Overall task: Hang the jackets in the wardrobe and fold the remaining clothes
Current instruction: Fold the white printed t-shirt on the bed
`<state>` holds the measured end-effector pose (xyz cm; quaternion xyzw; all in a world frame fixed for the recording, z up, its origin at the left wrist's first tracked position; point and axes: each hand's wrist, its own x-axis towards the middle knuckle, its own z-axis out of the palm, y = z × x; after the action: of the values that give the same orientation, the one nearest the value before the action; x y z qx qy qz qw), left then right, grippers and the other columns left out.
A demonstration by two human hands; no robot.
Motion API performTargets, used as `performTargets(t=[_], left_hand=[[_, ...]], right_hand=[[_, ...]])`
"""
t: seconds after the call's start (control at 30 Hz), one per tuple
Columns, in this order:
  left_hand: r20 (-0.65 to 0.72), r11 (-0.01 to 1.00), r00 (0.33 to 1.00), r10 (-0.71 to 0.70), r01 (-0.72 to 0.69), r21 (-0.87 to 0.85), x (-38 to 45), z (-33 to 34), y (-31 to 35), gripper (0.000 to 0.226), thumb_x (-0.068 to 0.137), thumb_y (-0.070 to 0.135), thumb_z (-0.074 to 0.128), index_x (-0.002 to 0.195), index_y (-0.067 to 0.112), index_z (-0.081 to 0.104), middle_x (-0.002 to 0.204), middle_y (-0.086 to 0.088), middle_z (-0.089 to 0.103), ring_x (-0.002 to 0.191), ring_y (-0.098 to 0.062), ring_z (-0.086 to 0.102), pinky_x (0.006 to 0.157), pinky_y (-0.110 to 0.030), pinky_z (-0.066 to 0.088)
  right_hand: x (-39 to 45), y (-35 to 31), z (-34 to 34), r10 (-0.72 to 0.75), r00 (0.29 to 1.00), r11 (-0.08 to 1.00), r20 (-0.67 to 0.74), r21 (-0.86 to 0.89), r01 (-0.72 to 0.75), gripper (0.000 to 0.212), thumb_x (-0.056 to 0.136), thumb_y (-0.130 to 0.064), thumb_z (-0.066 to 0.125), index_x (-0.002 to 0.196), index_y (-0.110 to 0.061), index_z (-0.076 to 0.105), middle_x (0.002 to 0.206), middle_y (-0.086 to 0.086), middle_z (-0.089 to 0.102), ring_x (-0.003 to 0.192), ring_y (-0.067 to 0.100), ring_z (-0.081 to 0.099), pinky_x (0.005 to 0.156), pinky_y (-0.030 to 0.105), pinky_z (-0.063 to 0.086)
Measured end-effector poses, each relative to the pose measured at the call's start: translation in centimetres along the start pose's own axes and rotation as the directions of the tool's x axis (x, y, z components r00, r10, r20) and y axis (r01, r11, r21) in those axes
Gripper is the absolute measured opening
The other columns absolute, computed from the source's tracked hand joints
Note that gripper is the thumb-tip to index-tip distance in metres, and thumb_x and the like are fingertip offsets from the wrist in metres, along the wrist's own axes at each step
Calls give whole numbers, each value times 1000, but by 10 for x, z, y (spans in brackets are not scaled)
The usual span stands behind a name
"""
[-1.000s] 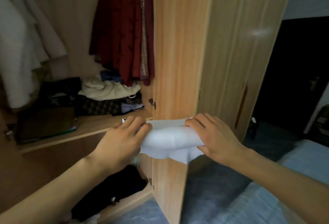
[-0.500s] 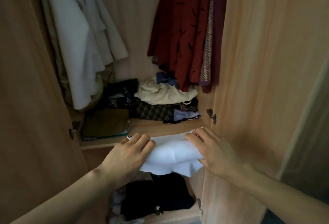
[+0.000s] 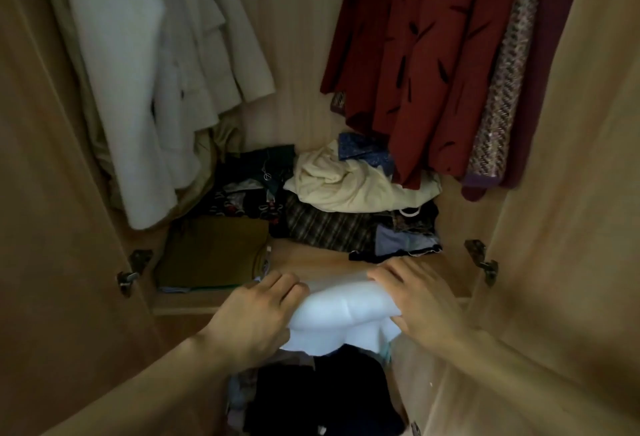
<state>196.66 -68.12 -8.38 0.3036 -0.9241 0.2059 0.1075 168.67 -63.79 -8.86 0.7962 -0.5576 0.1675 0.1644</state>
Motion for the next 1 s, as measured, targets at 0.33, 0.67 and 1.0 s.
performTargets(t=[0.33,0.67,1.0], left_hand=[[-13,993,999,35,-36,-115,69,63,-89,56,45,33,80,98,24,64,93,5,62,76,-16,63,42,-21,38],[-13,995,1000,17,-18,-102,133,122,-131,58,40,25,85,95,19,69,88,3,65,72,-16,63,36,-25,43],[-368,997,927,-65,73,6,179,202,-160,23,85,11,55,101,12,72,108,-10,69,95,-31,66,75,-38,47]], right_hand=[[84,32,44,51,999,996,6,-72,-51,77,30,-18,90,105,-22,72,90,-4,67,74,18,69,50,23,49],[135,95,115,62,996,996,62,62,-66,72,45,-9,86,114,-18,67,96,1,68,80,22,67,56,28,52],[174,140,200,110,950,990,-292,120,-77,42,71,-11,68,113,-12,66,111,9,65,106,23,54,88,31,36]])
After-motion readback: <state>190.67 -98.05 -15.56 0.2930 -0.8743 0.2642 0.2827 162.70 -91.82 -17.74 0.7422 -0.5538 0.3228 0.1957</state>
